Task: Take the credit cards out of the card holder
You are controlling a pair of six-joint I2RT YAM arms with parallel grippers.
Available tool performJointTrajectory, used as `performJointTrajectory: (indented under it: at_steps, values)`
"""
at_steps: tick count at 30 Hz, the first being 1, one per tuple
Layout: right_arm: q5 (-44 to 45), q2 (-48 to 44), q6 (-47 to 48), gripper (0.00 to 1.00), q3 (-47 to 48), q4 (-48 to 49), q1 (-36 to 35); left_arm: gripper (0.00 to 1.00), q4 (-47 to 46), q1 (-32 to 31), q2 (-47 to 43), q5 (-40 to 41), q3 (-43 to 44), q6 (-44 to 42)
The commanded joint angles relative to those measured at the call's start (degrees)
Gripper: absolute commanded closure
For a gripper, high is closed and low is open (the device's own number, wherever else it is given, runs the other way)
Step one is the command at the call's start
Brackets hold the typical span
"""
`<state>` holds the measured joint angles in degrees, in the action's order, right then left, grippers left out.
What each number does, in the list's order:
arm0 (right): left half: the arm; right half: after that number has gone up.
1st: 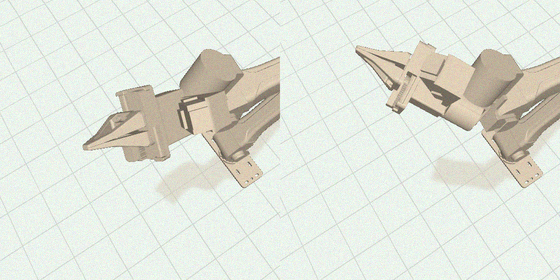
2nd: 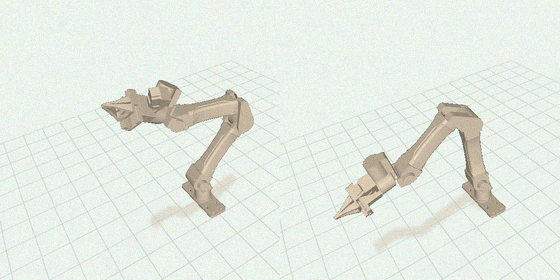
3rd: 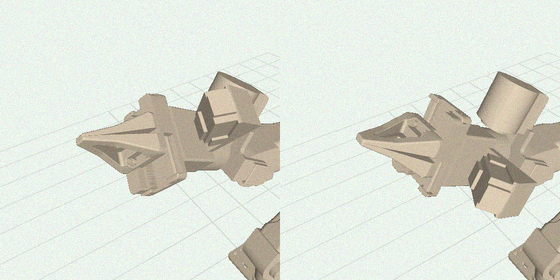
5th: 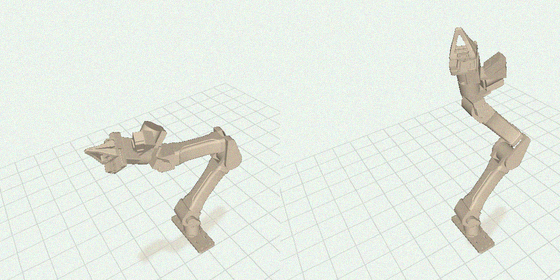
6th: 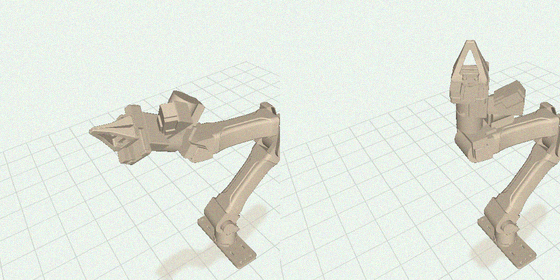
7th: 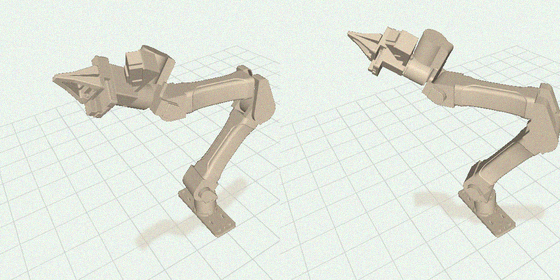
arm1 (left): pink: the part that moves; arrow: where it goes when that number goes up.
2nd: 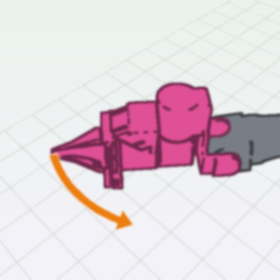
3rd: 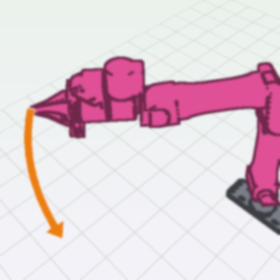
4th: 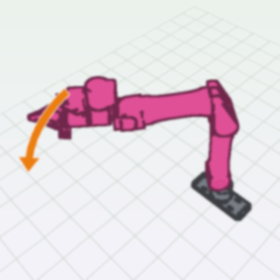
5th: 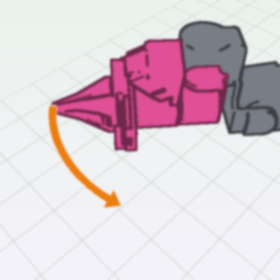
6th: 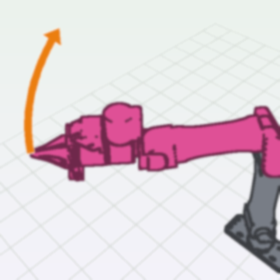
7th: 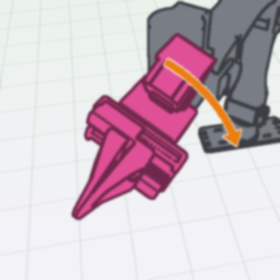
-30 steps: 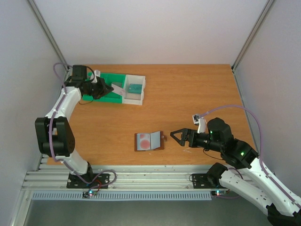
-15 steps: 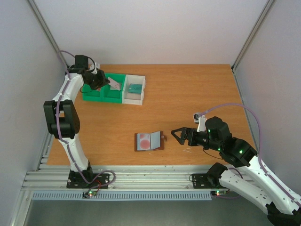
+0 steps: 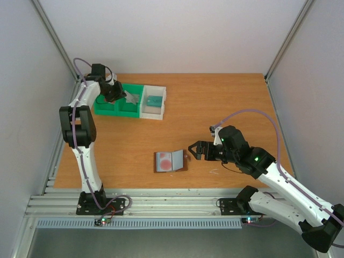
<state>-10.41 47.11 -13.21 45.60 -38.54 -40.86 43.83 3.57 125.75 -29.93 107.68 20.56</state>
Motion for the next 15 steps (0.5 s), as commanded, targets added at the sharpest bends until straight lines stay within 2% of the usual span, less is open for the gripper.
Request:
performJointTrajectory:
  at_steps: [1, 9, 15]
  values:
    - [1.29, 0.51, 1.04, 0.01, 1.36, 1.43, 0.01, 1.00, -3.42, 0.08, 1.54, -0.59, 1.92, 0.67]
    - [3.03, 1.88, 1.65, 0.01, 1.54, 1.63, 0.00, 0.99, -5.24, 0.11, 4.17, -0.39, 4.23, 0.94]
    - [3.38, 3.44, 1.87, 0.02, 1.94, 1.63, 0.04, 0.95, -4.66, 0.08, 5.74, 0.04, 6.67, 0.27]
